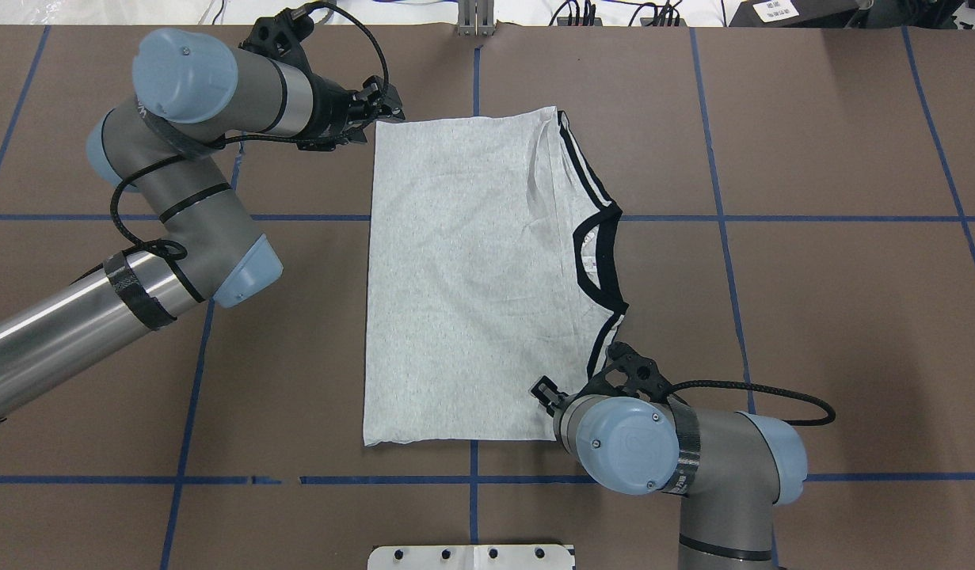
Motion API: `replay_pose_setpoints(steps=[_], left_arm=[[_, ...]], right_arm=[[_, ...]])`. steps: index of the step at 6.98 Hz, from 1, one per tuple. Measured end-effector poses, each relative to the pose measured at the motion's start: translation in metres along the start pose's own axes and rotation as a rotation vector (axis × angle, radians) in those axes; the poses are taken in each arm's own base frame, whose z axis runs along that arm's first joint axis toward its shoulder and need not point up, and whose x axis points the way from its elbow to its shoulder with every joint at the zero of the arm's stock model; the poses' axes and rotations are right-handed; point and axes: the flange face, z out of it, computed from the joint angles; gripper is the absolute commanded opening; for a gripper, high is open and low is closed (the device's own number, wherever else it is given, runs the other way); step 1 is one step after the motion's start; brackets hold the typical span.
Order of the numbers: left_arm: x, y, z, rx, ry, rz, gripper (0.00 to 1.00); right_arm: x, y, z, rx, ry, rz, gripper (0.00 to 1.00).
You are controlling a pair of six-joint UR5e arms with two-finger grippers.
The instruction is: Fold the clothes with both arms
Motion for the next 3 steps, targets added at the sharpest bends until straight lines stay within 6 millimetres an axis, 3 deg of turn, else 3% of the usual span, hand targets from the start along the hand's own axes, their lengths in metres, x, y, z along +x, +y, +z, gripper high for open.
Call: replay_pose_setpoints(steps=[1,3], left_arm=[[0.0000,0.0000,0.0000,0.000,0.000,0.000,0.73],[0.0003,0.0001,-0.0003,0.000,0.001,-0.004,0.73]], right_arm=[[-0.0001,0.0000,0.0000,0.001,0.001,0.003,0.00],[0.0007,-0.0007,-0.0003,0.000,0.003,0.008,0.00]])
